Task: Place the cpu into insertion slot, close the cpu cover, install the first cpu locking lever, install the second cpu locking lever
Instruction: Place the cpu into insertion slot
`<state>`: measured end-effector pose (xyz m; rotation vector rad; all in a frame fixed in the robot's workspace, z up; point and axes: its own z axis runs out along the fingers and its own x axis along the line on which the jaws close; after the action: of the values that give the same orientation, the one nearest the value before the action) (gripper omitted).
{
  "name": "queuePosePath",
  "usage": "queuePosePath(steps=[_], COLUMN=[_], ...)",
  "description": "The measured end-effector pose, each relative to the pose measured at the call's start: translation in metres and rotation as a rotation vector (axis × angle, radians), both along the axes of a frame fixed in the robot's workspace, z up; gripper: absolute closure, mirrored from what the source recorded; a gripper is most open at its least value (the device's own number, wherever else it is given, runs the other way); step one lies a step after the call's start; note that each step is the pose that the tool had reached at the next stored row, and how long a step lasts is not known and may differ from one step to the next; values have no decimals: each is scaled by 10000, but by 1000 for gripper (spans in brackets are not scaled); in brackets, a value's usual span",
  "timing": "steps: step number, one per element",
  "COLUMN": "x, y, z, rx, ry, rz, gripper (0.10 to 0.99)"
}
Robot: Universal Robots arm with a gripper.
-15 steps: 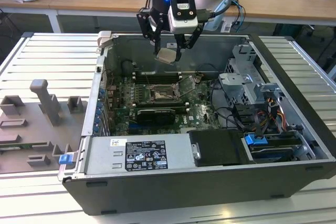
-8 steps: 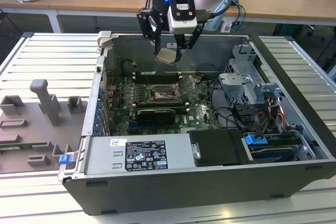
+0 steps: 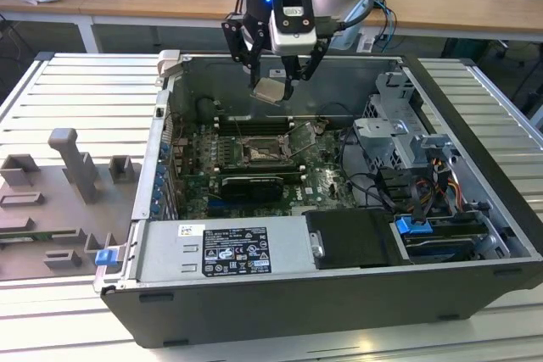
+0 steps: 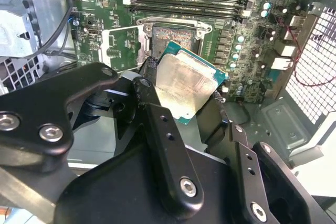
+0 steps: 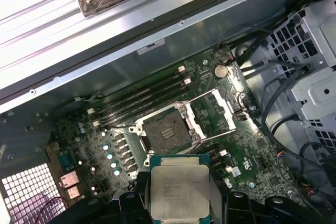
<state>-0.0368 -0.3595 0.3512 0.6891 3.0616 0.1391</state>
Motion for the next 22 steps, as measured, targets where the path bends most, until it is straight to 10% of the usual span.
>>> queuePosePath(steps=[22], x=[0], y=[0], z=[-18], rx=[0], ry=[-1], rz=[-647], gripper=[545])
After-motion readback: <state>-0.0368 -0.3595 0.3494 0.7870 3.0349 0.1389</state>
